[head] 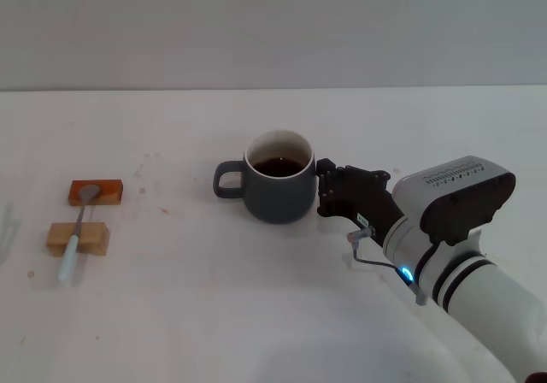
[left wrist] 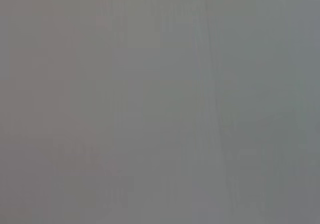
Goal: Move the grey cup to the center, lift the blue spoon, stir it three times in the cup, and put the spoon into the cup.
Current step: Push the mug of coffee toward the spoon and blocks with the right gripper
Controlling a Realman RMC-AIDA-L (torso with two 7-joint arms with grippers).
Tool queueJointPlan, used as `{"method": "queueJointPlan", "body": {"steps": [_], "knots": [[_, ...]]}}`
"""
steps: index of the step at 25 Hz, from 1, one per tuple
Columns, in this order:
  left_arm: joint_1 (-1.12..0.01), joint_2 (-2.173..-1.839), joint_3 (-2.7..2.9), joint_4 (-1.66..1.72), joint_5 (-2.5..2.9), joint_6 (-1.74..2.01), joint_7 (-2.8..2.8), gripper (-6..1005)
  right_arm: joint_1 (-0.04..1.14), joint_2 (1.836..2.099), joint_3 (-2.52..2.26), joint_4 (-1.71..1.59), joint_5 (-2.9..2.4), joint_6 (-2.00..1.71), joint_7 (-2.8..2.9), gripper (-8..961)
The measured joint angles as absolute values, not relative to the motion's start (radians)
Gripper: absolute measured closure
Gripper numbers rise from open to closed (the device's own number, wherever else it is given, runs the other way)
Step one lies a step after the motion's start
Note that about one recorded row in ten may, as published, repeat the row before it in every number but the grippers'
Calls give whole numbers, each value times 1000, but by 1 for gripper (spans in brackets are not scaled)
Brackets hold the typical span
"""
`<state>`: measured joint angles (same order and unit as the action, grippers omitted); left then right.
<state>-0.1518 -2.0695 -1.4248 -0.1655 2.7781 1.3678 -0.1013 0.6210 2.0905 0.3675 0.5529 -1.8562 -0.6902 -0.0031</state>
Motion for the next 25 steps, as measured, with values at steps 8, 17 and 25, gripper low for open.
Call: {"method": "queueJointPlan", "body": {"steps": [8, 17, 25], "knots": [[-152, -2069, -1423, -164, 2778, 1368, -101, 168, 622, 2091, 354, 566, -1856, -690, -3, 955], [-143, -2070, -1422, -162, 2780, 1368, -101, 167, 576, 2090, 353, 528, -1856, -772, -3, 955], [-118, -2074, -1361, -165, 2785, 1376, -155, 167, 464, 2082, 382, 416, -1845, -1022, -4, 954]]}}
